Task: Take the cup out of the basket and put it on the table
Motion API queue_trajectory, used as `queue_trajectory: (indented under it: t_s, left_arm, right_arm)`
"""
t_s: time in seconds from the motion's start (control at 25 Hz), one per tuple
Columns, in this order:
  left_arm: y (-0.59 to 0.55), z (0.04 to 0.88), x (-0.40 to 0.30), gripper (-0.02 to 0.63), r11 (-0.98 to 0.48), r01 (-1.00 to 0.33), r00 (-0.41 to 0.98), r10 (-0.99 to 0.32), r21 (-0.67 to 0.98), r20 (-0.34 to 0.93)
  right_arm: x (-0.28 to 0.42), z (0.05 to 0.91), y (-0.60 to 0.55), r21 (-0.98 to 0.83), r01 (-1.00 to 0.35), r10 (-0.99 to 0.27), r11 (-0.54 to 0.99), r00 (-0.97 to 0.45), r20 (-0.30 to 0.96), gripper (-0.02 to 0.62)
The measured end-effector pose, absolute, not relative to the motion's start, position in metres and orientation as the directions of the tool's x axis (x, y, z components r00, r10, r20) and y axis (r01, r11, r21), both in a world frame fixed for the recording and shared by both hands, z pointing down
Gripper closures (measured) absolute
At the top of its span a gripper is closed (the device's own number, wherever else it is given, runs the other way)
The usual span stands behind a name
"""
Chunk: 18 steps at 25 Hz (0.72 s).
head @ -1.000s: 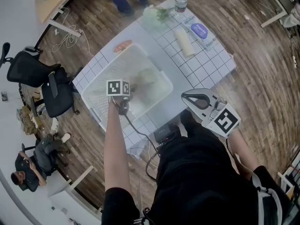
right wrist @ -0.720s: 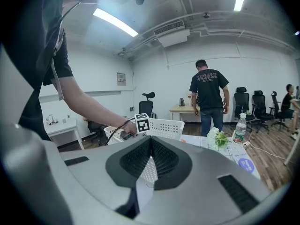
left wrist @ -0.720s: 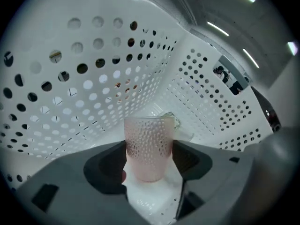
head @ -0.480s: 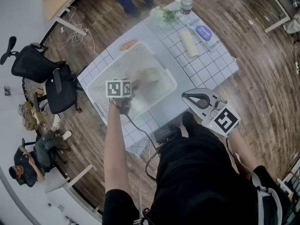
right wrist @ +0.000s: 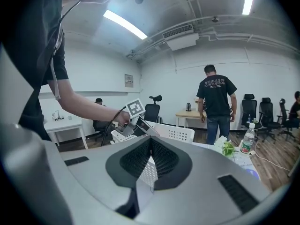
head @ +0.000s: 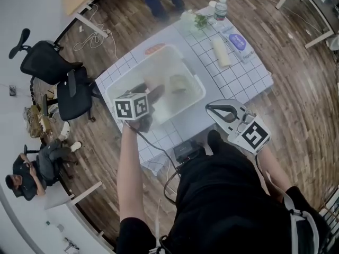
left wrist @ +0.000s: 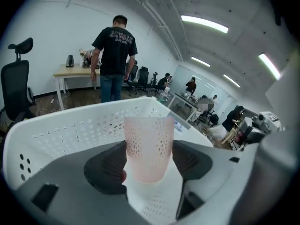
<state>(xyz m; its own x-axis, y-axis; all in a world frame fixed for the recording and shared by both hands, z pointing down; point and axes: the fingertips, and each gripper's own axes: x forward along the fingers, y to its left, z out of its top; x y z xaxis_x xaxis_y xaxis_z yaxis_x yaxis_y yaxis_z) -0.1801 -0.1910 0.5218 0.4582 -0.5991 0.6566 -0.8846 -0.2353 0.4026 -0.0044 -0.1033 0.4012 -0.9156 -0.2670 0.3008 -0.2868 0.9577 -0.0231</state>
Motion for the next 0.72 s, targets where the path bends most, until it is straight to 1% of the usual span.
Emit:
queue_trajectory:
  t_s: [0.32,0.52,0.72]
  left_arm:
    - [-0.162,0.436,-0.173,0.299,-0.275,-0.871,0.461,-0.745,0.408,0.482]
    - [-0.134,0.397,-0.166,0.299,-0.304,-0.879,0.445,-0.801,0.367,0.402]
    - [-0.106,0.365,-0.158,0.299,-0.292,-0.89,0.408,-0.852,0.349,0.328]
  right_arm:
    - [-0.012,0.395,-0.088,-0.013,-0.243,-0.23,0.97,-0.93,0.286,0.58]
    - [-0.015,0.392,-0.083,-0.015,-0.223,-0.211,0.975,-0.939,0.271,0.58]
    - [-0.014,0.39,-0.082,-0.02,-0.199,-0.187,0.98,-0.947,0.262,0.58]
